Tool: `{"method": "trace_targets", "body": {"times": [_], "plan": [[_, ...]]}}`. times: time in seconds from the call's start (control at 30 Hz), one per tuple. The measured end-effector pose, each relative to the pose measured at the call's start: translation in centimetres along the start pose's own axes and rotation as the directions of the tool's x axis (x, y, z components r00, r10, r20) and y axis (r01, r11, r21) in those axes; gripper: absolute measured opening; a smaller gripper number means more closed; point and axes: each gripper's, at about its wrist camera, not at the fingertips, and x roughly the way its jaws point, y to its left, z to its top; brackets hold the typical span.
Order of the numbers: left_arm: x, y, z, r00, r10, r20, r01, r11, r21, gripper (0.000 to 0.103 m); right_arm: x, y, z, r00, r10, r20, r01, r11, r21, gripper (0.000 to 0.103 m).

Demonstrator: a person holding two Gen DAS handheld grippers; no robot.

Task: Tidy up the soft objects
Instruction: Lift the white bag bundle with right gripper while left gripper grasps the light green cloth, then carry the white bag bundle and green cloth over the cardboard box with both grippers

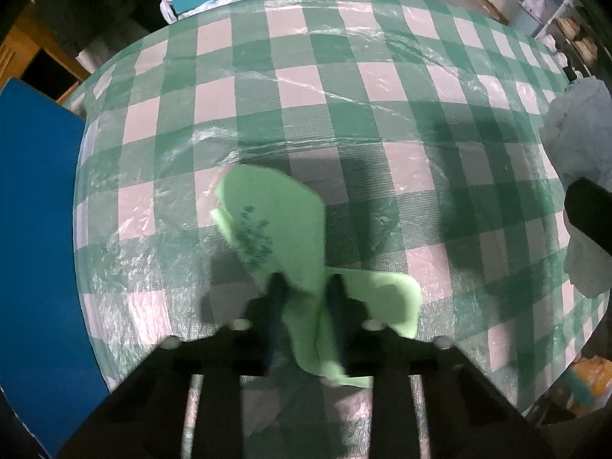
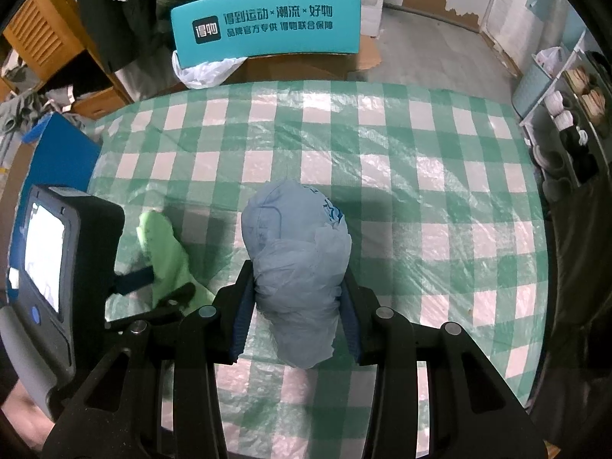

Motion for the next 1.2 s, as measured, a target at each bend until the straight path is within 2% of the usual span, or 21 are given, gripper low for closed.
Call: {"method": "trace_targets", "body": {"times": [0.07, 0.17, 0.4, 0.67, 0.8, 0.87, 0.93, 1.2], "plan": [[0.2, 0.4, -0.1, 1.000, -0.024, -0.001, 0.024, 1.000, -0.007, 0.009, 0.0, 0.0, 0.0, 1.000, 0.001, 0.001, -0.001, 1.000, 0.000, 0.040], [0.2, 0.6, 0.0, 0.999, -0.050, -0.006, 0.050, 0.999, -0.008, 0.006, -0.1, 0.0, -0.1, 1.000, 0.001, 0.001, -0.001, 1.000, 0.000, 0.040], [-1.1, 2.1, -0.7, 0.997, -0.070, 0.018, 0.070, 0.997, 0.020, 0.005, -0.5, 0.5, -0.2, 1.000, 0.005, 0.009, -0.005, 1.000, -0.006, 0.040], [-3.7, 2.0, -1.7, 0.996, -0.038, 0.082, 0.033, 0.998, 0.055, 0.005, -1.6, 1.0, -0.4, 1.000, 0.005, 0.031, -0.004, 1.000, -0.020, 0.040], [-5.3, 3.2, -1.6, 0.993, -0.020, 0.115, 0.014, 0.998, 0.060, 0.005, -2.4, 1.3, -0.4, 0.999, -0.006, 0.044, 0.007, 0.999, -0.033, 0.040], [-6.6, 3.5, -1.3, 0.991, -0.009, 0.135, 0.000, 0.998, 0.062, 0.005, -3.0, 1.6, -0.4, 0.999, -0.007, 0.054, 0.010, 0.999, -0.043, 0.040], [-8.3, 2.2, -1.5, 0.988, -0.005, 0.152, -0.004, 0.998, 0.060, 0.005, -3.5, 1.9, -0.4, 0.998, -0.012, 0.063, 0.015, 0.998, -0.054, 0.040], [-12.0, 3.6, -2.1, 0.970, 0.024, 0.243, -0.040, 0.997, 0.062, 0.005, -5.5, 3.2, -0.8, 0.994, -0.014, 0.107, 0.024, 0.996, -0.090, 0.040]]}}
